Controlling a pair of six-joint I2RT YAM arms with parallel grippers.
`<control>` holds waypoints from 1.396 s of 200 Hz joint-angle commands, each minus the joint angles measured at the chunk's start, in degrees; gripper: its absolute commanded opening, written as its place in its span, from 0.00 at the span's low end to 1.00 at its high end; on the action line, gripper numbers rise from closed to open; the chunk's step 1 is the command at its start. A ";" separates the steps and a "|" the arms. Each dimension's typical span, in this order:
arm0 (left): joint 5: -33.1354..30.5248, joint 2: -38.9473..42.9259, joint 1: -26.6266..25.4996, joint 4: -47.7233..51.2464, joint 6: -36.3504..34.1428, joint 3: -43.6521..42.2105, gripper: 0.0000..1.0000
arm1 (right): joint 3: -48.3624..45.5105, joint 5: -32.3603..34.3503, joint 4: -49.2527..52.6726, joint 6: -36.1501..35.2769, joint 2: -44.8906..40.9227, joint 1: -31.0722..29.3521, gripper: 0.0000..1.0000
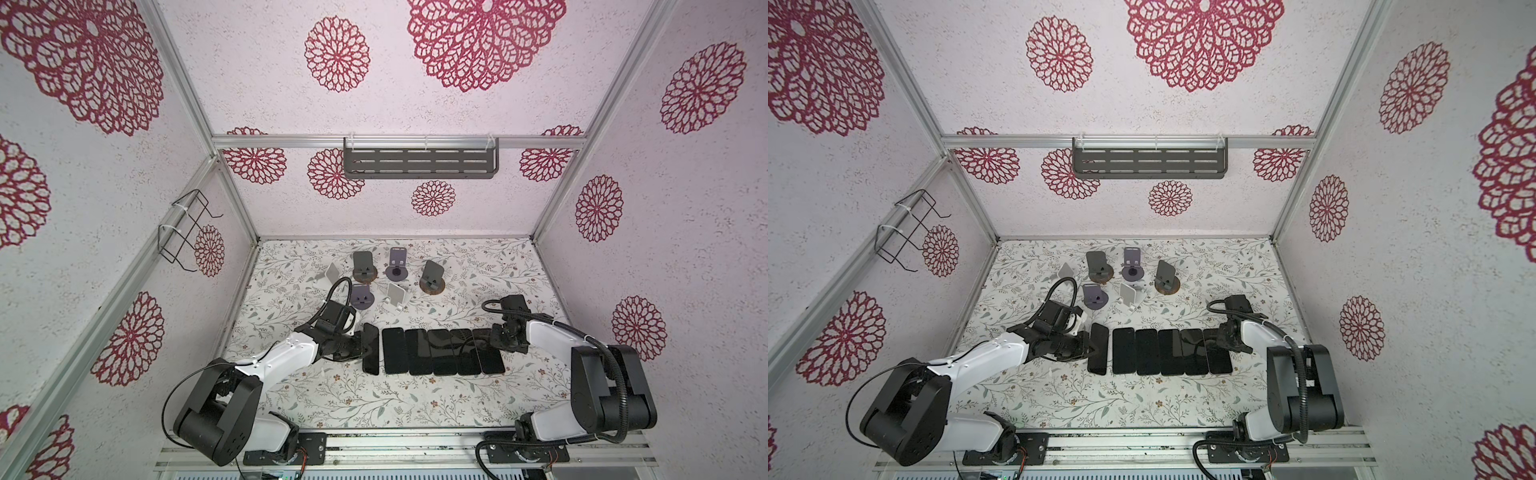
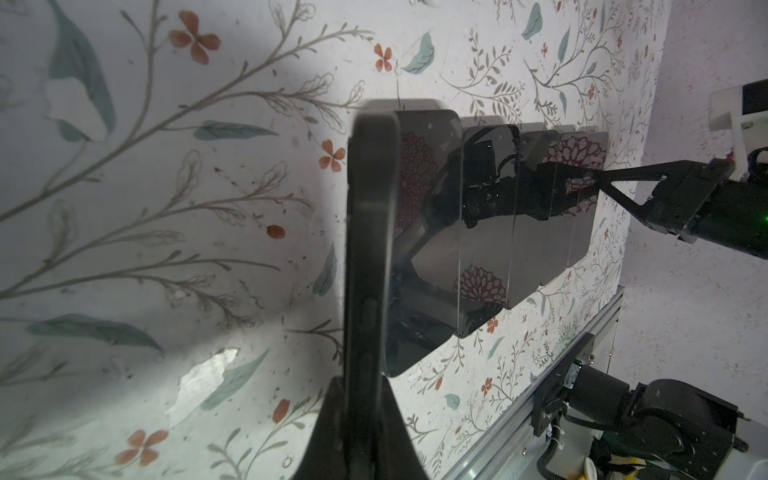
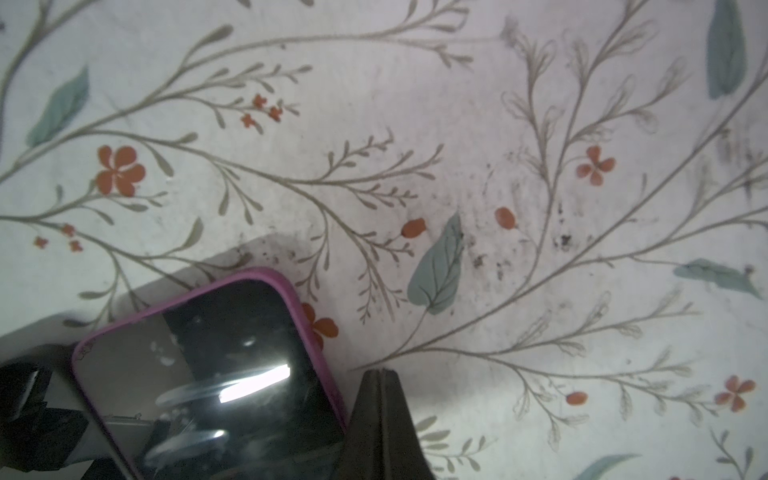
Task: Remove the phone from the phone stand
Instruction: 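Lower the black phone flat at the end of the row and release it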
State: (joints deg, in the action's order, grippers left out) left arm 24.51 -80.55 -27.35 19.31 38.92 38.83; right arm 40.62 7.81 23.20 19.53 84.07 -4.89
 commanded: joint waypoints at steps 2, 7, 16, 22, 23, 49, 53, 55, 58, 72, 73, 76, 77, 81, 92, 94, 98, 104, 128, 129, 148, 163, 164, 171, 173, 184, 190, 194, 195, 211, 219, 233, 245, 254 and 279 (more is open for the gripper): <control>0.68 -1.38 -0.16 -2.14 2.36 0.90 0.00 | 0.50 -0.33 0.71 -0.39 1.39 0.37 0.00; 0.63 -1.67 -0.20 -2.15 2.64 0.97 0.00 | 0.43 -0.33 0.71 -0.39 1.53 0.32 0.00; 0.62 -2.22 -0.16 -2.11 3.06 1.14 0.00 | 0.56 -0.44 0.82 -0.53 1.86 0.31 0.00; 0.63 -2.64 -0.16 -2.06 3.34 1.25 0.00 | 0.60 -0.43 0.86 -0.57 1.96 0.31 0.00; 0.63 -2.66 -0.11 -2.03 3.39 1.34 0.00 | 0.60 -0.43 0.87 -0.60 1.97 0.31 0.00; 0.12 -4.05 -0.06 -1.65 5.03 1.86 0.00 | 0.52 -0.42 1.07 -0.61 2.43 0.35 0.00; 0.03 -4.21 -0.07 -1.65 5.26 1.86 0.00 | 0.53 -0.51 1.06 -0.62 2.54 0.32 0.00; 0.01 -4.27 -0.05 -1.65 5.33 2.00 0.00 | 0.52 -0.63 1.10 -0.63 2.62 0.43 0.00; 0.01 -4.37 -0.07 -1.66 5.36 2.00 0.00 | 0.51 -0.81 1.12 -0.71 2.79 0.39 0.00; -0.24 -5.11 0.18 -1.32 5.90 2.37 0.00 | 0.47 -1.55 1.06 -0.94 3.49 0.40 0.00; -0.25 -5.17 0.23 -1.26 5.90 2.42 0.00 | 0.49 -1.65 1.01 -0.92 3.61 0.40 0.00; -0.19 -5.34 0.26 -1.19 5.98 2.52 0.00 | 0.49 -1.85 0.97 -0.94 3.86 0.35 0.00; -0.22 -5.37 0.27 -1.11 5.99 2.54 0.00 | 0.54 -1.89 0.97 -0.92 3.97 0.33 0.00; -0.18 -5.59 0.28 -1.02 6.00 2.72 0.00 | 0.56 -2.19 0.97 -0.98 4.34 0.38 0.00; -0.33 -6.05 0.31 -0.90 6.09 3.04 0.00 | 0.83 -2.82 1.06 -1.16 5.27 0.33 0.00; -0.34 -6.18 0.36 -0.93 6.09 3.08 0.00 | 0.86 -2.92 1.06 -1.18 5.37 0.36 0.00; -0.32 -6.36 0.35 -0.87 6.08 3.18 0.00 | 0.93 -3.04 1.05 -1.22 5.60 0.43 0.00; -0.52 -6.55 0.34 -0.86 6.08 3.35 0.00 | 1.04 -3.35 0.98 -1.29 5.87 0.36 0.00; -1.55 -6.72 0.39 -0.73 6.30 3.71 0.00 | 1.36 -4.49 1.13 -1.48 6.61 0.38 0.00; -1.60 -6.72 0.42 -0.75 6.32 3.71 0.00 | 1.33 -4.53 1.14 -1.49 6.62 0.35 0.00; -1.92 -6.94 0.62 -0.85 6.52 3.80 0.00 | 1.36 -4.72 1.08 -1.68 6.98 0.36 0.00; -1.92 -7.24 0.66 -0.91 6.86 3.97 0.00 | 1.38 -5.18 0.82 -1.88 7.32 0.32 0.00; -1.92 -7.29 0.65 -0.93 6.91 4.02 0.00 | 1.43 -5.27 0.81 -1.96 7.33 0.32 0.00; -2.01 -7.55 0.64 -1.08 7.25 4.06 0.00 | 1.48 -5.37 0.87 -2.17 7.56 0.36 0.00; -2.01 -7.63 0.64 -1.22 7.34 4.06 0.00 | 1.52 -5.36 0.88 -2.22 7.63 0.33 0.00; -1.91 -8.03 0.64 -2.06 8.12 3.98 0.00 | 1.51 -5.63 0.96 -2.54 7.98 0.31 0.00; -1.69 -8.17 0.64 -2.55 8.44 3.84 0.00 | 1.57 -5.82 0.97 -2.74 8.20 0.32 0.00; -1.45 -8.28 0.64 -2.88 8.60 3.80 0.00 | 1.57 -5.92 0.97 -2.87 8.29 0.32 0.00; -1.43 -8.29 0.64 -3.01 8.66 3.80 0.00 | 1.57 -5.94 0.97 -2.89 8.30 0.32 0.00; -1.42 -8.47 0.66 -3.37 8.98 3.80 0.00 | 1.57 -6.45 1.12 -2.98 8.56 0.33 0.00; -1.31 -8.48 0.64 -3.31 8.98 3.89 0.00 | 1.54 -6.57 1.01 -2.97 8.49 0.32 0.00; -1.22 -8.39 0.63 -3.04 8.83 3.93 0.00 | 1.52 -7.43 0.89 -2.92 8.54 0.39 0.00; -1.15 -8.31 0.69 -2.69 8.57 3.80 0.05 | 1.42 -8.32 0.46 -2.94 8.72 0.34 0.00; -1.08 -8.24 0.64 -2.30 8.46 3.80 0.11 | 1.39 -8.90 0.27 -3.07 8.98 0.36 0.00; -0.88 -8.22 0.64 -2.05 8.38 3.59 0.21 | 1.23 -9.45 0.18 -3.05 9.14 0.32 0.00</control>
State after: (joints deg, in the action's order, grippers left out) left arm 24.69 -87.81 -26.96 17.06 46.81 42.28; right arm 44.45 3.90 18.48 17.37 89.49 -4.12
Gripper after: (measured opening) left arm 0.178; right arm 0.053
